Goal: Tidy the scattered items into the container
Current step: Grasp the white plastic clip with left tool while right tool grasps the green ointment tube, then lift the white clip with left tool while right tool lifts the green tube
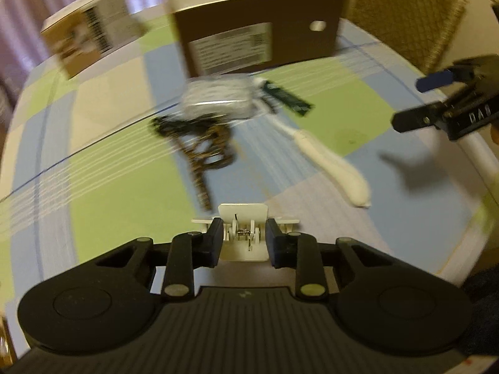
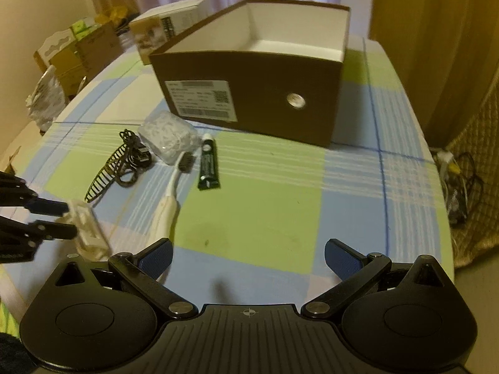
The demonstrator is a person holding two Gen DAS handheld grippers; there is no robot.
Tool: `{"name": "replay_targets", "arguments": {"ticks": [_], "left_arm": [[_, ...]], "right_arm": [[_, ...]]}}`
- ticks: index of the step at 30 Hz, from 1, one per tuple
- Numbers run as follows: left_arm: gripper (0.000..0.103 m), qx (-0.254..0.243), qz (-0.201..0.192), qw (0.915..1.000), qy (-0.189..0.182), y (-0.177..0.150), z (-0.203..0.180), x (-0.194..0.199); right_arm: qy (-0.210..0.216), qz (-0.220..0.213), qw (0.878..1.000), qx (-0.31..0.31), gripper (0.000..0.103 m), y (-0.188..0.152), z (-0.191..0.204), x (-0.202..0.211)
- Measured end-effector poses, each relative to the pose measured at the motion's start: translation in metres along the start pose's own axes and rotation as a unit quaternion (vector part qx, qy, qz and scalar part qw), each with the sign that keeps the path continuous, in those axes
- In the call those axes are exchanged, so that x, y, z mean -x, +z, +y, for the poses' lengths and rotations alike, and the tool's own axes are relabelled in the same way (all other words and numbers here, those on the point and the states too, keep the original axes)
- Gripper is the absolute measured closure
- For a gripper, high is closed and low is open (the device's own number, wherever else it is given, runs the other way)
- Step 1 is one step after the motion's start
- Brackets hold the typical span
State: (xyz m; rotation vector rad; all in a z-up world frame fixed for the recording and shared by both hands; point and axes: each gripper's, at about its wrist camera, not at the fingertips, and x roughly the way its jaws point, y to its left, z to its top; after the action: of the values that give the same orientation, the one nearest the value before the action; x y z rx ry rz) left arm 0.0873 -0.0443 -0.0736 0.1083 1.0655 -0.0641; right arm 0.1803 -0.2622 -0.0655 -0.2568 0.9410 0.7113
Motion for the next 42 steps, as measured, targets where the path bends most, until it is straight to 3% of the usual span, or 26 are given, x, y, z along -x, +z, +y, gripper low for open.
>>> {"name": "replay_targets", "arguments": {"ticks": [3,5,11,18,22,23,30,35,37,42], "left_arm": [[0.079,0.032,0.002,0.9993,0.019,-0.004,0.016,0.002],[0.079,0.051,0.002,0.9984,0.021,-0.007,0.025,0.005],[0.077,0.094,-0.002,0.9948,0.04,-0.013,0.04,0.009],[0.063,0.108,-0.005,0.9928,0.051,-0.016,0.044,0.009],[0.041,0.117,-0.01,0.9918,0.05,-0.019,0.046,0.016],[0.036,0.121,-0.007,0.9914,0.05,-0.019,0.046,0.017],[0.036,0.179,0.012,0.9834,0.023,-0.021,0.048,0.019],[0.03,0.188,0.026,0.9811,0.038,-0.017,0.041,0.009],[0.025,0.21,0.028,0.976,0.051,-0.014,0.043,0.004],[0.025,0.246,0.03,0.967,0.061,-0.008,0.048,-0.008]], "right_arm": [[0.004,-0.006,1.0,0.027,0.003,0.003,0.01,-0.014],[0.007,-0.011,0.999,0.048,0.017,0.006,0.015,-0.025],[0.019,-0.019,0.997,0.068,0.047,0.03,0.023,-0.064],[0.026,-0.005,0.996,0.085,0.068,0.054,0.026,-0.106],[0.018,-0.004,0.995,0.099,0.086,0.055,0.026,-0.108],[0.017,-0.003,0.995,0.096,0.086,0.054,0.024,-0.107],[0.003,-0.002,0.997,0.076,0.086,0.022,0.008,-0.078],[-0.006,0.009,0.998,0.065,0.086,-0.003,-0.002,-0.053],[-0.009,0.015,0.998,0.066,0.086,-0.013,-0.005,-0.044],[-0.013,0.023,0.998,0.063,0.086,-0.028,-0.006,-0.031]]}}
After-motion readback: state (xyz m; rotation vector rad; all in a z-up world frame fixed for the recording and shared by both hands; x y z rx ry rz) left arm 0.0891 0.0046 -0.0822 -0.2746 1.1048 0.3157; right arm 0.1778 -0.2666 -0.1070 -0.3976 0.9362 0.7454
